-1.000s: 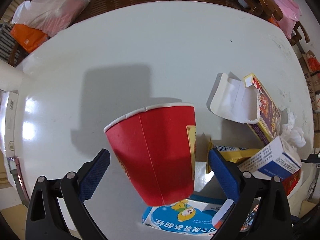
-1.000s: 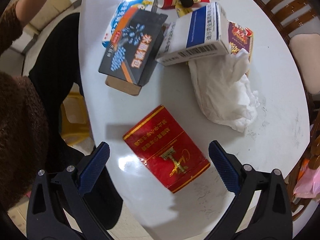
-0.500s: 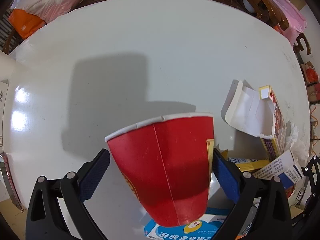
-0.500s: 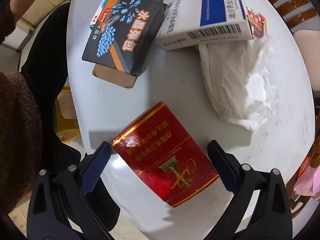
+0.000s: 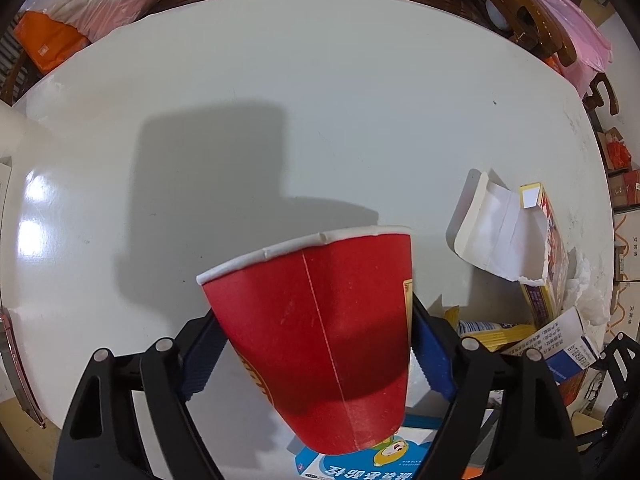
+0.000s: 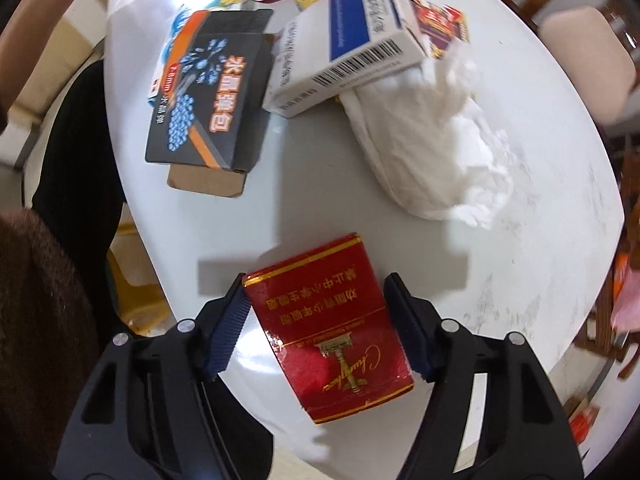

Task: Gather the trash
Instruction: 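Carry the red cup and red box down toward the white plastic bag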

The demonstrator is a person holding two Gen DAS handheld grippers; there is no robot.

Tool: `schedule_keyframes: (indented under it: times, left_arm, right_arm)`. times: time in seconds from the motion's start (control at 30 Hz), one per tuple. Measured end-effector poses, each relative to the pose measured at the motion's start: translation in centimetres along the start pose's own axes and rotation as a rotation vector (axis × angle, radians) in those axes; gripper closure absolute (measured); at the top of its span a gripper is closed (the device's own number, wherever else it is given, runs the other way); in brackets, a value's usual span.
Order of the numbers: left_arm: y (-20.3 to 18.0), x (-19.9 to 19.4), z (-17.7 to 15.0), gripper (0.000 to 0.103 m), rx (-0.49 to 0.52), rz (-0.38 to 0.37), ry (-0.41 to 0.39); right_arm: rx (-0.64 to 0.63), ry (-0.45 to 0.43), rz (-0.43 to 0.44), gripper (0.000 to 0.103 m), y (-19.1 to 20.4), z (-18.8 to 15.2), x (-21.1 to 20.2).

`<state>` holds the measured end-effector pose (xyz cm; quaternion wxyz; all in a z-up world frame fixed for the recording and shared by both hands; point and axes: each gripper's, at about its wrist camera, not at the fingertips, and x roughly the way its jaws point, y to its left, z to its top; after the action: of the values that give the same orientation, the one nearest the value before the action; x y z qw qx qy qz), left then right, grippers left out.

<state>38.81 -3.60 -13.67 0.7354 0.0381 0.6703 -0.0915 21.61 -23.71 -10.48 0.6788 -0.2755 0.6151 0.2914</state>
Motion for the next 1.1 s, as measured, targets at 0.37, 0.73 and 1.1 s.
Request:
schedule_keyframes:
  times: [0.37, 0.73, 1.1]
  left_arm:
    - [0.5, -2.7, 0.7, 0.026, -0.016, 0.01, -0.04]
    - [-0.3, -7.1, -1.9, 0.026, 0.016, 0.031, -0.126]
    - [-2.1, -13.0, -8.2, 0.026, 0.104, 0.026, -0.235]
  right_arm:
    - [0.371, -0.078, -0.194, 0.039, -2.3, -2.0, -0.7]
    - [0.49, -0.191, -0.239, 0.042, -3.1, -1.4, -5.0]
    - [0.482, -0.332, -0.305, 0.042, 1.5, 0.5, -10.8]
